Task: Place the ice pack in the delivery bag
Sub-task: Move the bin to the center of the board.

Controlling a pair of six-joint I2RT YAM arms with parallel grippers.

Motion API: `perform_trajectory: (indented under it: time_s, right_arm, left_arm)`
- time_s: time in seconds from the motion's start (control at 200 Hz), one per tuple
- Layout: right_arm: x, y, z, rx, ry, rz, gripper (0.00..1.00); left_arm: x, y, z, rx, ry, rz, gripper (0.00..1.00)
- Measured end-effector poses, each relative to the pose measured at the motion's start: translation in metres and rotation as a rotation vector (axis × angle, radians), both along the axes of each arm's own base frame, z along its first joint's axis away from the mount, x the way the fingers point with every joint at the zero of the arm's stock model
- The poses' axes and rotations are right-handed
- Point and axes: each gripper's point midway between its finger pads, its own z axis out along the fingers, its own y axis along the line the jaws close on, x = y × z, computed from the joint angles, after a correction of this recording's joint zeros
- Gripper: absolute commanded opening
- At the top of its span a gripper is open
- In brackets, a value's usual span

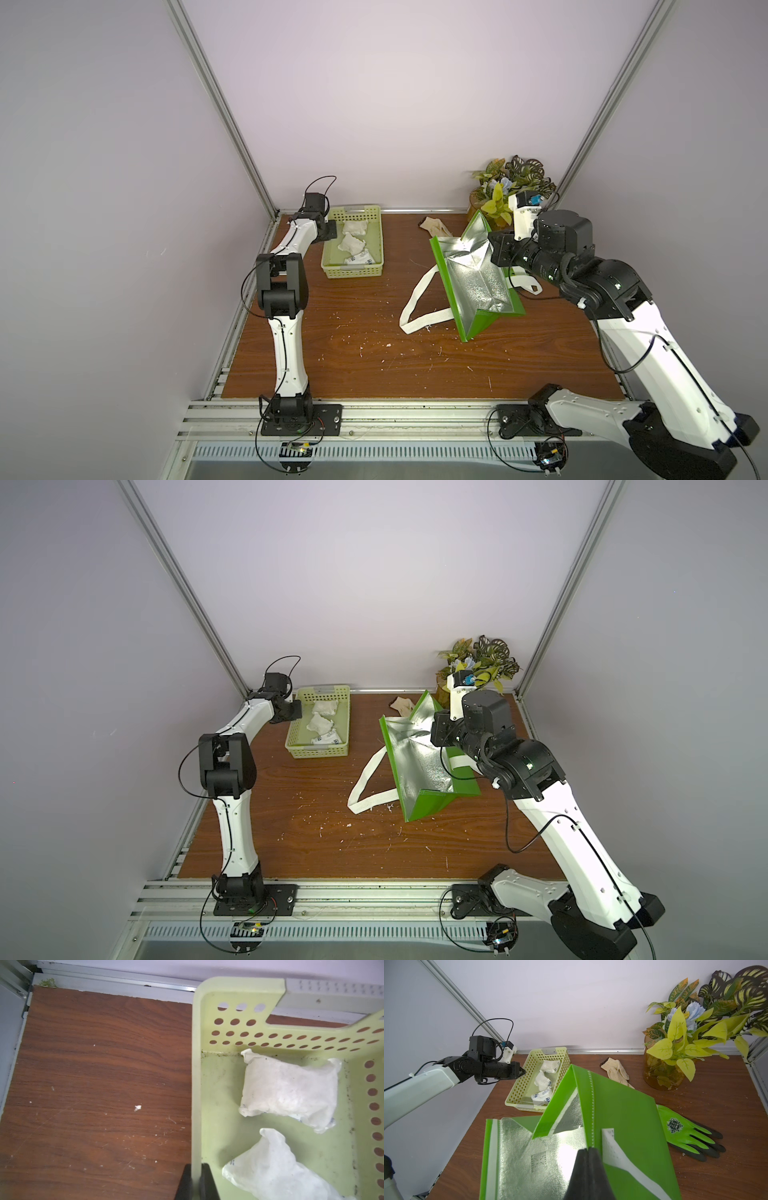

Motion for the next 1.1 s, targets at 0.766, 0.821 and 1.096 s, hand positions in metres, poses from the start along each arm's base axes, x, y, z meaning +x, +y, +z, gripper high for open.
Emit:
perform_trajectory:
  time_s: [0.766, 0.821, 1.096]
  right_arm:
    - [-0.016, -0.009, 0.093, 0.134, -0.190, 0.006, 0.00]
    - [-0.015, -0.008, 0.096, 0.137, -0.194, 0.007, 0.00]
    - [-0.005, 0.002, 0.087, 0.128, -0.166, 0.026, 0.00]
  left_arm:
    - [-0.102, -0.234, 0.002, -0.206, -0.022, -0.110, 0.00]
    - [-0.112, -0.242, -0.002, -0.212, -0.020, -0.116, 0.00]
    - [-0.140, -0.272, -0.001, -0.329, -0.058, -0.107, 0.00]
